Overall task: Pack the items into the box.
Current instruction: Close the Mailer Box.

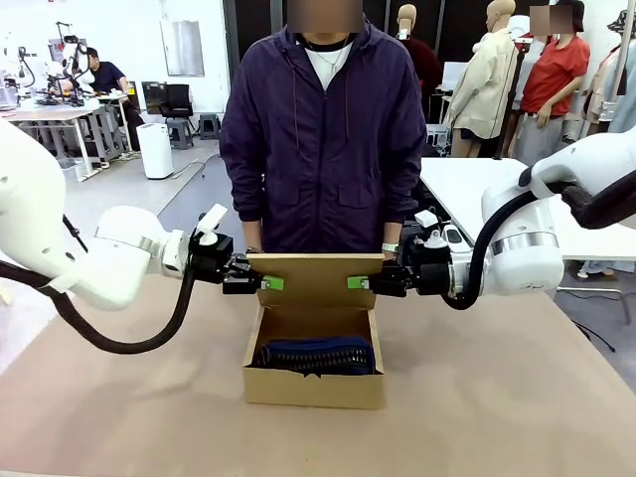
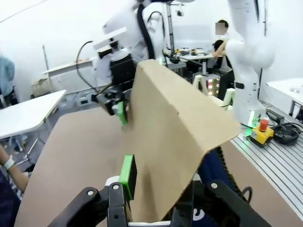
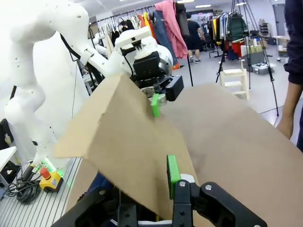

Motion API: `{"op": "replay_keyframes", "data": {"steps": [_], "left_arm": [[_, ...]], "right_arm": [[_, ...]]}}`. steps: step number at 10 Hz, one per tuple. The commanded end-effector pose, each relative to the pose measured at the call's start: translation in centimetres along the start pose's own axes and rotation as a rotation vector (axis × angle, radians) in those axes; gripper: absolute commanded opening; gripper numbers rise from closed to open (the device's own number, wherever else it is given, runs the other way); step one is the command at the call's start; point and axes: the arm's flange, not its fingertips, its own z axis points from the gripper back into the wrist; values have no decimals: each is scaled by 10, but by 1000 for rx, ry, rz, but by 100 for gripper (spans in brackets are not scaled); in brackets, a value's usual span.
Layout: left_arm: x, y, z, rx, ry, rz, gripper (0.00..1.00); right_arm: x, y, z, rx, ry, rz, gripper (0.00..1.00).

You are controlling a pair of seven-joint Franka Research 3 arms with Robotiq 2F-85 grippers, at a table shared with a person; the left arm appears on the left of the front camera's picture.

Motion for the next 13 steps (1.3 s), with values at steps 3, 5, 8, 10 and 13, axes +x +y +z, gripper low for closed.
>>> {"op": "replay_keyframes", "data": {"steps": [3, 5, 8, 10, 13], "left_arm": [[1, -26, 6, -36, -20, -45, 100], [7, -42, 15, -42, -31, -60, 100], [13, -91, 40, -12, 40, -25, 100], [16, -129, 61, 66, 47, -37, 100], [23, -110, 67, 305, -113, -144, 100]], "right_arm": [[-13, 13, -5, -18, -44, 1, 99], [-16, 20, 10, -20, -28, -9, 100], [-25, 39, 69, -91, -105, -91, 100], [-31, 54, 106, -97, -177, -114, 100], [-19, 33, 88, -246, -289, -150, 100]]}}
